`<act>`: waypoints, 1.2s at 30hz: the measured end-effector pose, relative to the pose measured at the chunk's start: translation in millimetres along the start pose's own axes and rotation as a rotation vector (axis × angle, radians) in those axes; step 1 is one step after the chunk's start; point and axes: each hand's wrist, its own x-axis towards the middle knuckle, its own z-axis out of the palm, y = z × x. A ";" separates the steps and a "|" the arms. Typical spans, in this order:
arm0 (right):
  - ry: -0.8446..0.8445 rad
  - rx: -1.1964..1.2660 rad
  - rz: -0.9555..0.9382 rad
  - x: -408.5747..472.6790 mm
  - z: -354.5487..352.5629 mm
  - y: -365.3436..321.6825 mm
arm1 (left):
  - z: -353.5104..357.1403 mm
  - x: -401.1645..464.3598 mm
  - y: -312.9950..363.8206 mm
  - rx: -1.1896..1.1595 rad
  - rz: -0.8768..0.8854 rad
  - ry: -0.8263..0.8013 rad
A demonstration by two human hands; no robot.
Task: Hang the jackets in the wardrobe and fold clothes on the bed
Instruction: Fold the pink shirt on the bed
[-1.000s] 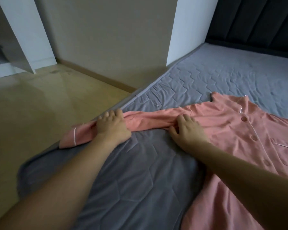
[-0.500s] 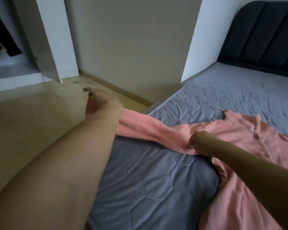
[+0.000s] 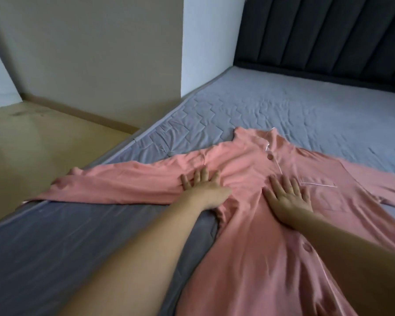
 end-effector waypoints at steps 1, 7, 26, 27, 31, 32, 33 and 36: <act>0.011 0.044 0.036 12.0 0.1 8.8 | 1.5 11.2 12.8 0.020 0.016 -0.021; 0.078 -0.003 -0.002 82.3 0.4 53.1 | 27.4 79.9 64.2 0.136 -0.015 0.099; 0.509 0.630 -0.120 253.7 -6.3 91.5 | 8.7 272.7 107.8 -0.385 -0.170 0.891; 0.460 0.809 -0.122 251.1 -9.6 93.3 | 6.5 272.2 105.0 -0.484 -0.153 0.897; 0.425 1.184 -0.179 236.9 -15.3 91.1 | -7.3 247.9 111.0 -1.249 0.165 0.841; 0.403 1.299 -0.197 231.3 -17.8 89.7 | -10.1 238.9 110.0 -1.385 0.222 0.837; 0.372 1.440 -0.209 226.3 -20.8 89.6 | -13.1 231.3 107.9 -1.493 0.260 0.792; 0.326 1.785 -0.149 218.3 -31.4 95.5 | -18.8 214.6 99.9 -1.600 0.359 0.529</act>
